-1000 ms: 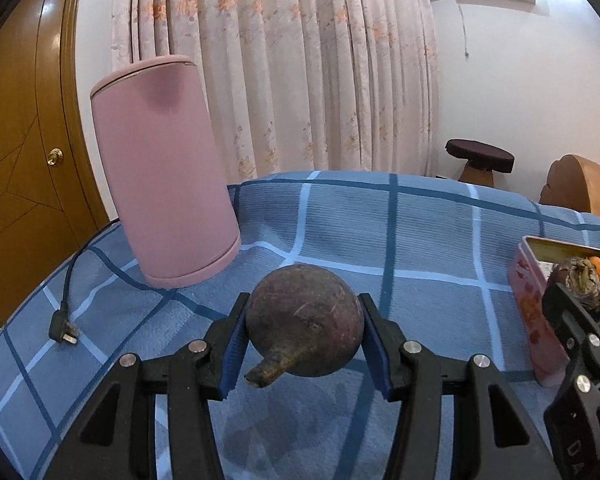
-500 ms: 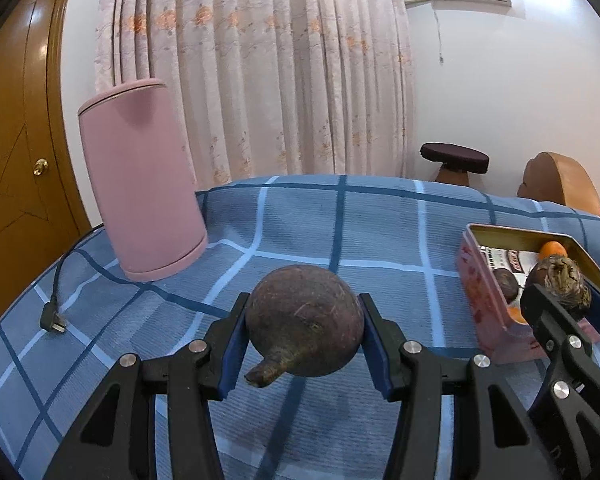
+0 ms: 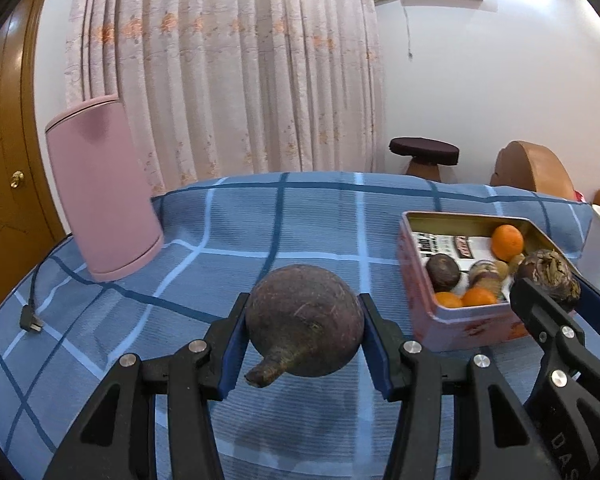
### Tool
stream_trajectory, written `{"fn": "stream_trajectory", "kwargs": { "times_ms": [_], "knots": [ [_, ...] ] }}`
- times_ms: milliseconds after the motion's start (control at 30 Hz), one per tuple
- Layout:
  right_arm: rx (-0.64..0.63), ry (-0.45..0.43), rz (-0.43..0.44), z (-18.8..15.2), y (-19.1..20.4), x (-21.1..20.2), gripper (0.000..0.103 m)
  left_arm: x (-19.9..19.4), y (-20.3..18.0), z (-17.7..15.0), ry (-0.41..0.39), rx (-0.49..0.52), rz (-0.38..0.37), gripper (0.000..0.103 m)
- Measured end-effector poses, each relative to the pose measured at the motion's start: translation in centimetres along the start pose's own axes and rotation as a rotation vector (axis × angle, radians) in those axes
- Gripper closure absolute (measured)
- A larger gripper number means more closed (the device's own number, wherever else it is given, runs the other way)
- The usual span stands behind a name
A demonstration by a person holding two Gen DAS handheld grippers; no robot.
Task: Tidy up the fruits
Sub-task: 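Carry the purple-red fruit and brown spiky fruit into the pink tin and release both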
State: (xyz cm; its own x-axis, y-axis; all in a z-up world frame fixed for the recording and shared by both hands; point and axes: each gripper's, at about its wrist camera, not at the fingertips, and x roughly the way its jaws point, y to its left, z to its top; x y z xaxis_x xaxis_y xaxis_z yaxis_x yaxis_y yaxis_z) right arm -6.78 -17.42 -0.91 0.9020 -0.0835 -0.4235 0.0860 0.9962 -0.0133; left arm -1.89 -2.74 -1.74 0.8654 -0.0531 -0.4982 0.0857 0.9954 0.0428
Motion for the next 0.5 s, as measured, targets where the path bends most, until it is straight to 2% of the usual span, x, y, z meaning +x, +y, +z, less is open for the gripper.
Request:
{"fn": "stream_trajectory", "kwargs": {
  "times_ms": [500],
  "knots": [
    [0.005, -0.015, -0.052, 0.0, -4.4, -0.6, 0.057, -0.6, -4.8, 0.2, -0.007, 0.049, -0.062, 0.050]
  ]
}}
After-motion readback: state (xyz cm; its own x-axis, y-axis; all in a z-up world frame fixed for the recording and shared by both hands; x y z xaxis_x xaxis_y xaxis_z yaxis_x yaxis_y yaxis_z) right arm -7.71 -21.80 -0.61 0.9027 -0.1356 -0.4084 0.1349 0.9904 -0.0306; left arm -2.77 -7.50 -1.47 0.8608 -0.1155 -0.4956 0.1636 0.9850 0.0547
